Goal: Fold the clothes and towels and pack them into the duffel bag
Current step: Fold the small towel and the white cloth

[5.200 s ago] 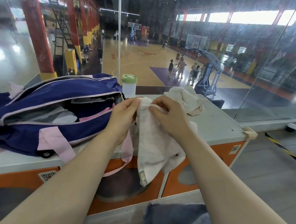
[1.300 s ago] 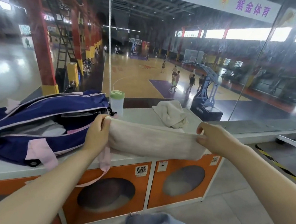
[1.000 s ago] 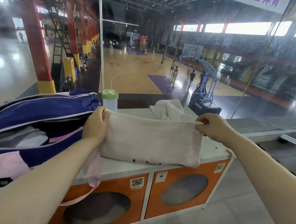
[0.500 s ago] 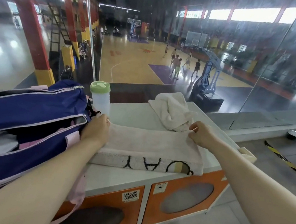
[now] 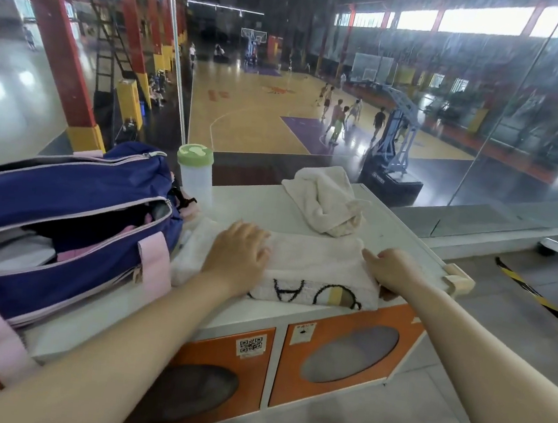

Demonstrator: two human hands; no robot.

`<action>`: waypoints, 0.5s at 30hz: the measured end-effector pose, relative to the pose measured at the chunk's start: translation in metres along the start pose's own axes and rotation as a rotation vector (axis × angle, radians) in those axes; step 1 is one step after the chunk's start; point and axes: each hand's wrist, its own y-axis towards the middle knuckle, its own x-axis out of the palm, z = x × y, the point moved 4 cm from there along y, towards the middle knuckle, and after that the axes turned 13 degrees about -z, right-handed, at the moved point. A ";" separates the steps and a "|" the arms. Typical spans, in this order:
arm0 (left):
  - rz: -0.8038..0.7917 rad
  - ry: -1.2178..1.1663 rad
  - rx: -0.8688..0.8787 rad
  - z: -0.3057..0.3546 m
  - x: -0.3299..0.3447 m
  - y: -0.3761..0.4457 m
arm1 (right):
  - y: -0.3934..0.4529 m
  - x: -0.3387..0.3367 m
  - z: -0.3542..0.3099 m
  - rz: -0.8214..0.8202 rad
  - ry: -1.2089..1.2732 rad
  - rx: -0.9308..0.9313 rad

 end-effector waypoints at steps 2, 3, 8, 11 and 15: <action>-0.123 0.039 0.008 0.021 0.017 -0.004 | -0.006 0.001 -0.001 -0.091 0.068 0.047; -0.171 0.050 0.004 0.028 0.024 -0.005 | -0.008 0.001 -0.002 -0.137 0.082 0.052; -0.256 0.098 -0.039 0.038 0.043 -0.007 | -0.011 0.002 -0.005 -0.301 0.261 -0.090; -0.263 0.154 -0.042 0.040 0.044 -0.010 | -0.018 -0.004 -0.011 -0.317 0.343 -0.123; -0.241 0.161 -0.041 0.044 0.042 -0.012 | -0.029 -0.016 -0.034 -0.327 0.340 -0.131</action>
